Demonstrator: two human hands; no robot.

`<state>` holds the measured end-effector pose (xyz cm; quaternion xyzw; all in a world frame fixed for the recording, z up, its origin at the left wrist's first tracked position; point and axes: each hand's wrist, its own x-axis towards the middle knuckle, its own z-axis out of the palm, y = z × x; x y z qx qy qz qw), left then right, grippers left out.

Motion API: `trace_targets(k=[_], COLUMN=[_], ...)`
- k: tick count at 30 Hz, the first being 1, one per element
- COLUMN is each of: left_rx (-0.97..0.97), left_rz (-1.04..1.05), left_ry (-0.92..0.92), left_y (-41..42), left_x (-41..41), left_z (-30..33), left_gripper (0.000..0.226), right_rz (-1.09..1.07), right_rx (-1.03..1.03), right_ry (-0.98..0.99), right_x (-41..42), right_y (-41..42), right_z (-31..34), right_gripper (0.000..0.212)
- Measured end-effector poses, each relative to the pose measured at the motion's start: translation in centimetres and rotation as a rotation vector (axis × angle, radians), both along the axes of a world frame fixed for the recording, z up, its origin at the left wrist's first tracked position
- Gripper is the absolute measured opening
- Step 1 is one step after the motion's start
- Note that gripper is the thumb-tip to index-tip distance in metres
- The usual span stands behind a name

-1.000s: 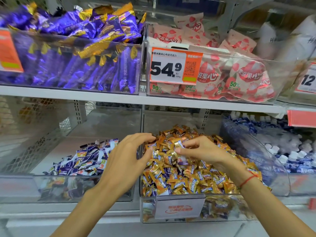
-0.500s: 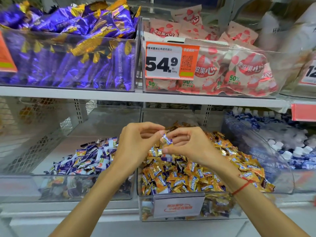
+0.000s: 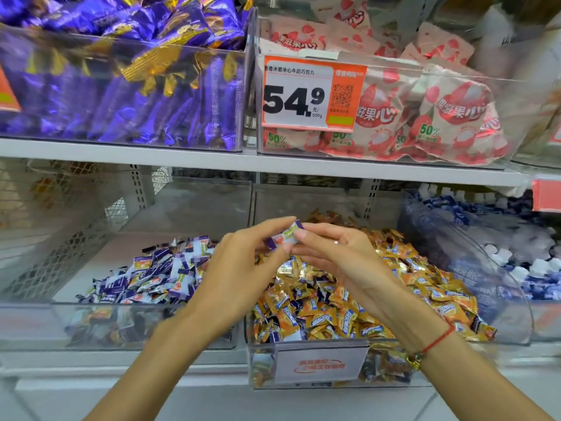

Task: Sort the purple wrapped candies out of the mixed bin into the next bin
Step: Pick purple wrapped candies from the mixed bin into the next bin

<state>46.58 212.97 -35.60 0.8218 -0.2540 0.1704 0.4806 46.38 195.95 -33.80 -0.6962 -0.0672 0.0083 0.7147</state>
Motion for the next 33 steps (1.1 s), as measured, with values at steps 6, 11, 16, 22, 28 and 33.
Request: trace_targets(k=[6,11,16,22,28,33], left_rx=[-0.105,-0.186,-0.16,-0.208,-0.265,-0.14], left_rz=[0.169,0.186,0.161,0.166,0.124,0.063], left_ry=[-0.07,-0.006,0.057,0.083,0.09,0.08], left_y=[3.0,4.7,4.4,3.3,2.9,2.4], left_x=[-0.2,-0.7,-0.9,-0.9,-0.6,-0.6], left_z=[-0.9,-1.4,-1.8,-1.7,-0.4,-0.1], left_gripper=[0.037,0.032,0.03,0.015,0.019,0.029], right_rz=[0.237,0.627,0.455,0.224,0.083,0.133], right_rx=[-0.714,-1.274,-1.392,-1.071,-0.408,-0.112], right_ry=[-0.112,-0.331,-0.478,-0.257,-0.004,0.017], right_x=[1.3,3.1,4.8,6.0,3.2,0.7], right_y=[-0.8,1.7,2.7,-0.8,-2.0,0.6], right_z=[-1.9,-4.9,-5.4,-3.9,-0.5,1.2], right_gripper=[0.024,0.037,0.022,0.009,0.02,0.031])
